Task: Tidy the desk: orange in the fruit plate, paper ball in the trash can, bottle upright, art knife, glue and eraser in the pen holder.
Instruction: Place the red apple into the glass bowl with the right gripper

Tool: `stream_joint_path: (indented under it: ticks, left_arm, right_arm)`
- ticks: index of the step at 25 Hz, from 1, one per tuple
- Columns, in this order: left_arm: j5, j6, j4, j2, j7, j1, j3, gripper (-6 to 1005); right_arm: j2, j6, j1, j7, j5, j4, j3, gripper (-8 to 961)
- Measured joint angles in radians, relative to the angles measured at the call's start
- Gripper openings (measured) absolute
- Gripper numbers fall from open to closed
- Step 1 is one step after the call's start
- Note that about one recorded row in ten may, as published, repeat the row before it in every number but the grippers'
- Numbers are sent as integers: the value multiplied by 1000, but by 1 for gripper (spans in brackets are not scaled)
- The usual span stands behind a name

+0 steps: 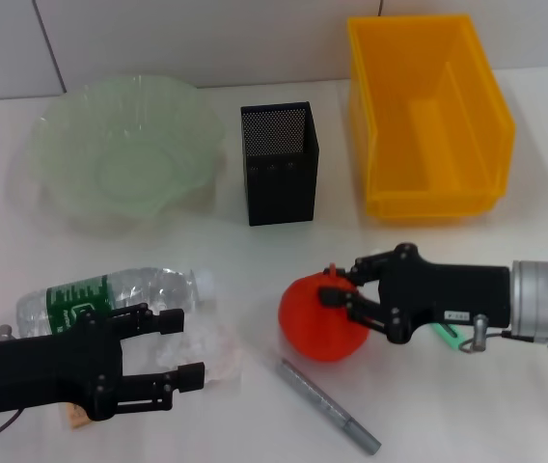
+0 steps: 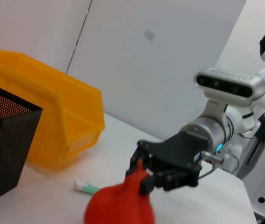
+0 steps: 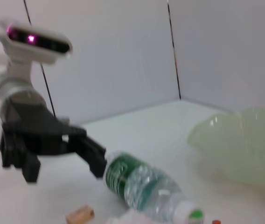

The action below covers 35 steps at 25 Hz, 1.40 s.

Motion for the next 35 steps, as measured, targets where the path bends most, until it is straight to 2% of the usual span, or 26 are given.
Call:
stream_joint_path:
  ticks: [4, 9, 10, 11, 13, 14, 15, 16, 19, 20, 21, 22, 23, 24, 25, 27, 28, 29, 30, 31, 35]
  left_arm:
    - [0, -2, 0, 0, 0, 2, 0, 810]
    - [0, -2, 0, 0, 1, 3, 0, 810]
    - [0, -8, 0, 0, 1, 3, 0, 810]
    - [0, -8, 0, 0, 1, 3, 0, 810]
    - [0, -11, 0, -1, 1, 2, 0, 810]
    - [0, -11, 0, -1, 1, 2, 0, 810]
    - [0, -11, -2, -1, 2, 4, 0, 810]
    - [0, -11, -2, -1, 2, 7, 0, 810]
    - [0, -11, -3, -1, 5, 15, 1, 810]
    - [0, -11, -3, -2, 10, 21, 1, 810]
    - [0, -11, -3, -2, 10, 21, 1, 810]
    - [0, -11, -3, -2, 10, 21, 1, 810]
    - [0, -12, -10, -3, 13, 25, 2, 810]
    - [0, -12, -10, -3, 13, 25, 2, 810]
    - [0, -12, -12, -3, 15, 26, 2, 810]
    - [0, -12, -12, -3, 17, 26, 2, 810]
    - [0, -12, -12, -3, 22, 26, 2, 810]
    - [0, -12, -12, -3, 22, 26, 2, 810]
    - [0, -11, -12, -3, 24, 25, 2, 810]
    - [0, -11, -12, -3, 25, 25, 2, 810]
    - [0, -11, -12, -3, 26, 24, 2, 810]
  right_arm:
    - [0, -58, -13, 0, 55, -30, -1, 176]
    - [0, -108, -7, -1, 201, -58, -13, 157]
    - [1, -111, 19, -8, 266, -67, -29, 154]
    - [1, -111, 19, -8, 266, -67, -29, 152]
    - [4, -73, 99, -25, 367, -67, -46, 149]
    - [4, -73, 99, -25, 367, -67, -46, 148]
    - [4, -19, 165, -30, 418, -57, -53, 148]
    - [4, -19, 165, -30, 418, -57, -53, 148]
    - [3, 92, 285, -13, 454, -39, -81, 147]
    - [2, 190, 366, 11, 456, -31, -123, 147]
    - [2, 190, 366, 11, 456, -31, -123, 147]
    - [2, 256, 403, 22, 457, -31, -156, 146]
    - [5, 384, 466, 35, 457, -28, -228, 146]
    - [5, 384, 466, 35, 457, -28, -228, 146]
    - [8, 508, 530, 58, 458, -17, -313, 146]
    - [8, 560, 556, 79, 458, -8, -349, 146]
    - [9, 655, 605, 124, 458, 9, -426, 146]
    - [9, 655, 605, 124, 458, 9, -426, 146]
    - [10, 734, 638, 155, 459, 21, -496, 146]
    - [10, 734, 638, 155, 459, 21, -496, 146]
    - [11, 861, 669, 225, 460, 29, -615, 146]
